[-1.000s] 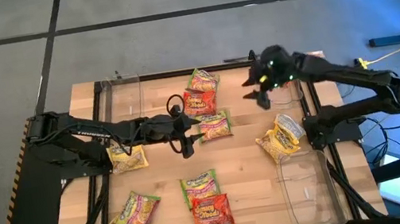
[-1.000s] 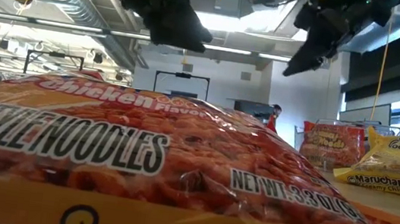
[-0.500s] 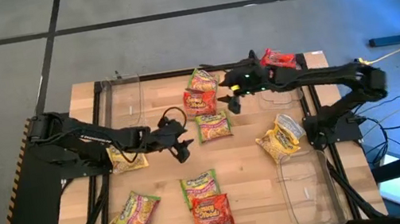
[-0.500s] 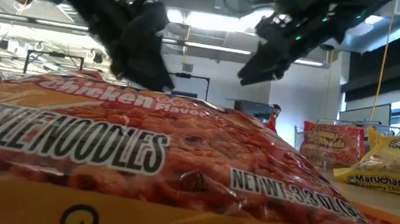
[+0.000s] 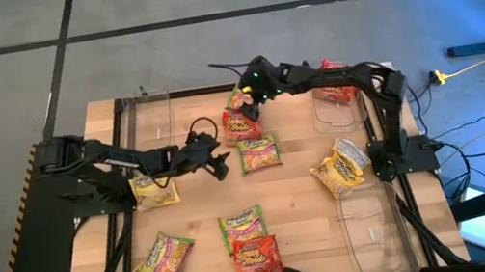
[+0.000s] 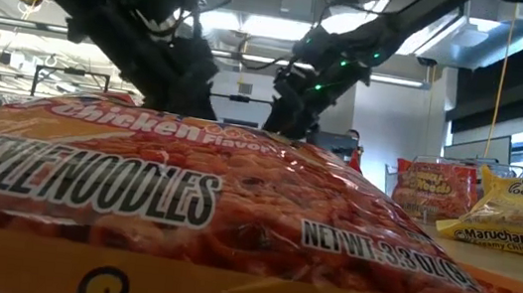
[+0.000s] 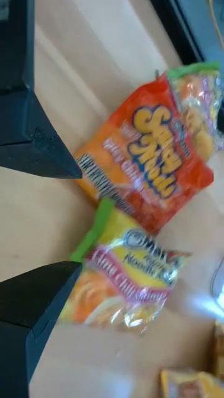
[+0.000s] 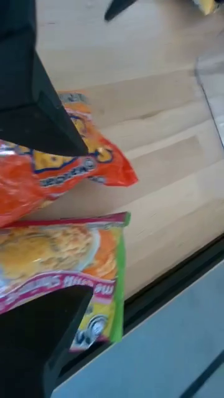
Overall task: Sort Maruchan noodles
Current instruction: Put the orange noodle pack into the top right transparent bin
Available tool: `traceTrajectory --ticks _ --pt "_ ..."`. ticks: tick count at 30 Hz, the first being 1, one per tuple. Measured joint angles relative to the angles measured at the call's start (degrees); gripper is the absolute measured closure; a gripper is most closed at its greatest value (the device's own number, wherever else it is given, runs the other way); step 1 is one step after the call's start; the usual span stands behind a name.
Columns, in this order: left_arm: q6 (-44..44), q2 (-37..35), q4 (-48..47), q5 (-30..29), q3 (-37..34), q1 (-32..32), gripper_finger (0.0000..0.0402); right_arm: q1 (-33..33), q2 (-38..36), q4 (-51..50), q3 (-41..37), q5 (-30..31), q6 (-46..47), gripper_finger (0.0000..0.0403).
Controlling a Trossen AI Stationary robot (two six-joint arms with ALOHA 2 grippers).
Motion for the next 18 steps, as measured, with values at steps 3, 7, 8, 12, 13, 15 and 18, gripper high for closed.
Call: traceTrajectory --ticks 3,7,8,12,13,15,18 --pt "0.1 1.8 -0.7 0.2 -0.1 2.0 0.0179 -0.5 2.0 -0.6 2.1 -0.9 -0.1 0.0083" --pt "-0.1 4.0 0.2 -0.1 -0.1 3.5 0.0179 -0.7 3.9 -0.2 2.3 -1.3 -0.2 0.0084" --pt "-0.1 4.7 0.8 -0.1 -0.1 3.8 0.0179 -0.7 4.2 0.0 2.3 -1.6 0.0 0.0084" --pt "-0.2 7.4 2.9 -0.3 -0.1 4.8 0.0179 -0.8 5.0 -1.3 2.2 -1.8 1.3 0.0084" --pt "-0.2 8.4 3.5 -0.5 -0.1 5.0 0.0179 -0.8 5.0 -1.7 2.2 -1.7 1.3 0.0084" --pt "-0.2 10.2 5.0 -0.4 -0.1 5.2 0.0179 -0.8 5.0 -1.3 2.2 -1.1 1.4 0.0084" --pt "-0.1 12.8 8.3 -0.4 -0.1 5.5 0.0179 -0.8 5.0 -1.2 2.2 -0.3 2.4 0.0084"
